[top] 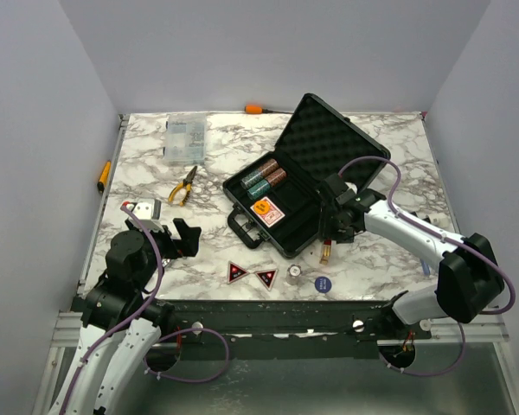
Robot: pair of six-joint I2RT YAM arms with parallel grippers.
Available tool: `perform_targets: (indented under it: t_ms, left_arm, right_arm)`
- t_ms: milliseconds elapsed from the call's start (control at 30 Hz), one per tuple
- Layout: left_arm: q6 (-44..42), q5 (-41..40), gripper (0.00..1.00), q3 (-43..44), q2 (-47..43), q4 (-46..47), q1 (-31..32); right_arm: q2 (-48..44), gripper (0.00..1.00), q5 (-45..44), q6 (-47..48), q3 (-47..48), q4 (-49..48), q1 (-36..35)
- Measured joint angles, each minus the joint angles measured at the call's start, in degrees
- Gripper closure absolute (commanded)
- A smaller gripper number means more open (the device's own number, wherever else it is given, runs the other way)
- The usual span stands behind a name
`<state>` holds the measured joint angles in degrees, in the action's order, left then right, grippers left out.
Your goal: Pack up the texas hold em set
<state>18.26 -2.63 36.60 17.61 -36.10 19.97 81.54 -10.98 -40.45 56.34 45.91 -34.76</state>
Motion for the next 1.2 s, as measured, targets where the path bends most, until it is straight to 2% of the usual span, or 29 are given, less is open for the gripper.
perform_targets:
  t_ms: [300, 767, 1200]
  left_arm:
    - [0.0, 0.0, 0.02, 0.0, -0.07, 0.0, 0.0]
    - [0.0, -0.02, 0.02, 0.0, -0.09, 0.0, -0.04]
    - [0.17, -0.44, 0.02, -0.02, -0.74, 0.0, -0.04]
  right_arm:
    - [0.02, 0.57, 0.48, 0.0, -1.14, -0.13, 0.0]
    - [1.49, 0.55, 1.7, 0.07, -1.14, -0.42, 0.0]
    - [0.5, 0.64, 4.35, 0.13, -3.39, 0.11, 0.0]
